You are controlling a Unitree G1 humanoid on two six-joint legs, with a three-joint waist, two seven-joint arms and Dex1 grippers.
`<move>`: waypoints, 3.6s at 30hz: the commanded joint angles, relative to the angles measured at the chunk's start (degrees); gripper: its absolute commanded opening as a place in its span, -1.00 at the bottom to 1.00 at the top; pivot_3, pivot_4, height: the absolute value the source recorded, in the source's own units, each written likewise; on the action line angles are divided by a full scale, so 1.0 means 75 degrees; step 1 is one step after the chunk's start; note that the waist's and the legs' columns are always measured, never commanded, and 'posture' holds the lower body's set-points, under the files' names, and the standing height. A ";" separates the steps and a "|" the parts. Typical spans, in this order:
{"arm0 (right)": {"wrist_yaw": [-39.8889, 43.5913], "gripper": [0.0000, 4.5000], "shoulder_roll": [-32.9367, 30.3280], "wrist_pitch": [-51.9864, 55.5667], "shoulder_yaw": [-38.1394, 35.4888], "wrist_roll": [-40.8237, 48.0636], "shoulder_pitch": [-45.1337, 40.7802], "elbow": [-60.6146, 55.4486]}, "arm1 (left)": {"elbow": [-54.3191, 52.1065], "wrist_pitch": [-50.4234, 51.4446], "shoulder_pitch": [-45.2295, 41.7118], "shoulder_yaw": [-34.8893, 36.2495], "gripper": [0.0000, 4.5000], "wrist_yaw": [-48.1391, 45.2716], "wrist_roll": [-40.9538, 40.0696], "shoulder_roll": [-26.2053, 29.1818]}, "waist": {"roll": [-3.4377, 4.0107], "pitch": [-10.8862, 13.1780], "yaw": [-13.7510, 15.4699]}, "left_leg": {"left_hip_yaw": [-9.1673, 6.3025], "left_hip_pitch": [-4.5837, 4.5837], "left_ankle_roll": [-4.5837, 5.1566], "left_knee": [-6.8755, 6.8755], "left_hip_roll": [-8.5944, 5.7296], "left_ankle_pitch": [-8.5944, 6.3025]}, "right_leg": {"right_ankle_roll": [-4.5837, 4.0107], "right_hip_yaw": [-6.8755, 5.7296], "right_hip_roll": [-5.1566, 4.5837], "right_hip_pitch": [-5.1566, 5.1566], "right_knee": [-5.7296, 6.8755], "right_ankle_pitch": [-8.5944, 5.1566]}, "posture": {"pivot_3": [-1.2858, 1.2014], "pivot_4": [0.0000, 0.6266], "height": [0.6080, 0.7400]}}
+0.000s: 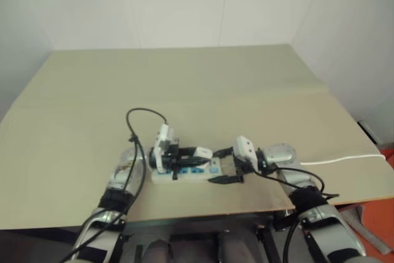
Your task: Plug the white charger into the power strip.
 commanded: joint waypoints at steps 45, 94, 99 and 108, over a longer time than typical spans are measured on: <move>-0.0121 0.51 0.0066 0.0002 0.0210 -0.0305 -0.0004 0.0138 | -0.0018 -0.0130 0.0521 -0.0159 -0.55 -0.0136 0.0107 -0.0307 | 0.0046 -0.0046 0.0000 | 0.0002 0.0024 0.0000 -0.0011 0.0000 -0.0001 | 0.0003 0.0001 0.0000 0.0016 -0.0001 -0.0028 | 0.03 -0.52 1.00; -0.0423 0.51 0.0058 -0.0095 0.0332 -0.0390 -0.0012 0.0203 | 0.1576 -0.1533 0.0329 -0.0042 -0.55 -0.0415 0.0836 0.0609 | 0.0070 -0.0070 -0.0033 | -0.0061 0.0174 0.0000 -0.0128 0.0015 -0.0003 | -0.0065 0.0005 0.0066 0.0132 -0.0020 -0.0094 | 0.03 -0.52 1.00; -0.0421 0.51 0.0064 -0.0144 0.0394 -0.0415 -0.0057 0.0286 | 0.1742 -0.1570 0.0181 0.0165 -0.55 -0.0201 0.0711 0.0673 | 0.0070 -0.0070 -0.0033 | -0.0090 0.0177 0.0000 -0.0129 0.0018 -0.0003 | -0.0093 0.0017 0.0099 0.0132 -0.0007 -0.0109 | 0.03 -0.52 1.00; -0.0411 0.51 0.0031 -0.0175 0.0453 -0.0384 -0.0114 0.0374 | 0.1596 -0.1355 0.0176 0.0425 -0.55 -0.0058 0.0444 0.0854 | 0.0071 -0.0070 -0.0050 | -0.0107 0.0179 0.0001 -0.0132 0.0018 -0.0003 | -0.0099 0.0025 0.0114 0.0126 0.0000 -0.0109 | 0.03 -0.52 1.00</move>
